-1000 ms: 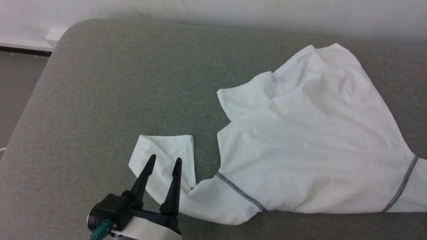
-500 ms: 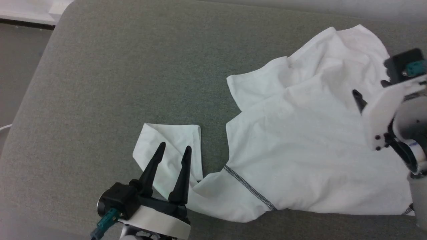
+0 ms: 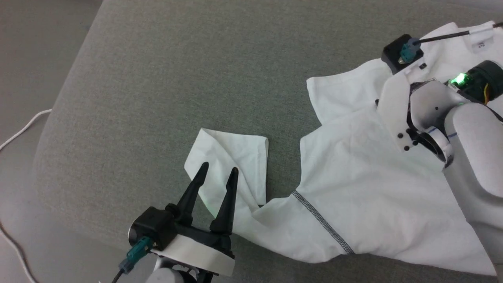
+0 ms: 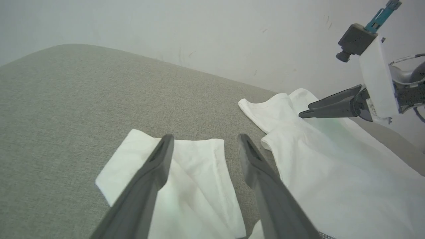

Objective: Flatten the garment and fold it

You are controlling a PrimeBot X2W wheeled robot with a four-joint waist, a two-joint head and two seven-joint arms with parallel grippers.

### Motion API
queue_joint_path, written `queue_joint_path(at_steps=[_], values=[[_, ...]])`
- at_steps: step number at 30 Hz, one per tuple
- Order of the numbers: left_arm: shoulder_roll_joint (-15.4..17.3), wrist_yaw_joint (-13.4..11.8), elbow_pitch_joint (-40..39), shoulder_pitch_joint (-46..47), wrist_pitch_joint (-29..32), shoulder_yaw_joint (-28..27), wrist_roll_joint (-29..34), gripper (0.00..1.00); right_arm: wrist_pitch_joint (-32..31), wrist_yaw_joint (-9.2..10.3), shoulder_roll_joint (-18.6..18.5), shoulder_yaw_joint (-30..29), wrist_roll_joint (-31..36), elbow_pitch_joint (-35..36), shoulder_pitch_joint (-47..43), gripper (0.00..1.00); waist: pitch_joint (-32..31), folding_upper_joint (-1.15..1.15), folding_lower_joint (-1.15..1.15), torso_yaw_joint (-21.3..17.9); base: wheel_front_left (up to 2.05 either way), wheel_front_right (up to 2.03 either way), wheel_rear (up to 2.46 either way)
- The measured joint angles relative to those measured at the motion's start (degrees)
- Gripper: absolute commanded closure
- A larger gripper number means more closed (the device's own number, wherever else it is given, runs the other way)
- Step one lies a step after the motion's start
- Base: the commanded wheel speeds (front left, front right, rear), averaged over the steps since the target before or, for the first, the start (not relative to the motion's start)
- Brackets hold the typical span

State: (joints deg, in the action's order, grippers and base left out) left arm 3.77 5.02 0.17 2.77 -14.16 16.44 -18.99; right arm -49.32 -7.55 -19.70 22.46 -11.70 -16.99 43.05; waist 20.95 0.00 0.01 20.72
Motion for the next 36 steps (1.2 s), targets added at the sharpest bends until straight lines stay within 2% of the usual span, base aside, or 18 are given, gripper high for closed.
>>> queue_joint_path(at_steps=[2, 5, 6, 7, 8, 11, 17, 23, 27, 36], values=[[0.0, 0.0, 0.4, 0.1, 0.0, 0.2, -0.3, 0.00, -0.4, 0.00, 0.2, 1.1, -0.2, -2.6, 1.5, 0.00, 0.6, 0.00, 0.00, 0.7, 0.00, 0.00, 0.00], [-0.1, 0.0, 0.9, 0.2, -0.1, 0.5, -0.6, 0.00, -4.7, 0.02, 0.8, 0.9, -0.4, -6.4, 2.4, 0.00, 1.3, 0.00, 0.00, 1.5, 0.00, 0.00, 0.00], [-0.1, 0.0, 1.1, 0.3, -0.2, 0.6, -0.7, 0.00, -6.4, 0.02, 1.2, 0.2, -0.4, -7.1, 3.0, 0.56, 1.5, 0.00, -0.01, 1.8, 0.00, 0.00, 0.00], [-0.2, 0.0, 1.1, 0.4, -0.3, 0.6, -0.8, 0.00, -7.7, 0.01, 1.5, -0.3, -0.4, -7.6, 3.6, 0.92, 1.7, 0.00, -0.02, 1.9, 0.00, 0.00, 0.00], [-0.2, 0.0, 1.2, 0.4, -0.4, 0.7, -0.9, 0.00, -8.5, 0.01, 1.8, -0.6, -0.2, -7.7, 3.9, 1.00, 1.9, 0.00, -0.02, 2.1, 0.00, 0.00, 0.00], [-0.3, 0.0, 1.5, 1.0, -0.5, 0.6, -1.1, 0.00, -8.5, 0.00, 2.6, -1.8, 0.5, -7.1, 4.0, 1.00, 2.5, 0.00, -0.01, 2.2, 0.00, 0.00, 0.00], [-0.4, 0.0, 1.5, 1.2, -0.5, 0.3, -1.2, 0.00, -2.7, 0.00, 4.7, -5.3, 0.7, -4.2, 5.1, 1.00, 2.5, 0.00, 0.00, 1.4, 0.00, 0.00, 0.00], [-0.5, 0.5, 1.2, 2.1, -0.5, 1.2, -1.3, 0.00, 0.8, 0.00, 5.5, -6.5, 4.1, -2.7, 15.0, 1.00, 3.6, 0.00, 0.00, 1.5, 0.00, 0.00, 0.00], [-0.6, 0.8, 1.5, 2.8, -0.5, 2.3, -2.3, 0.00, 2.7, 0.00, 5.7, -7.1, 6.9, -4.8, 20.3, 1.00, 4.8, 0.00, 0.00, 2.7, 0.00, 0.00, 0.00], [-0.6, 1.1, 2.9, 4.9, -0.6, 5.4, -5.3, 0.00, 15.9, 0.00, 3.5, -4.8, 14.5, -13.8, 30.7, 1.00, 7.0, 0.00, 0.00, 7.5, 0.00, 0.00, 0.00]])
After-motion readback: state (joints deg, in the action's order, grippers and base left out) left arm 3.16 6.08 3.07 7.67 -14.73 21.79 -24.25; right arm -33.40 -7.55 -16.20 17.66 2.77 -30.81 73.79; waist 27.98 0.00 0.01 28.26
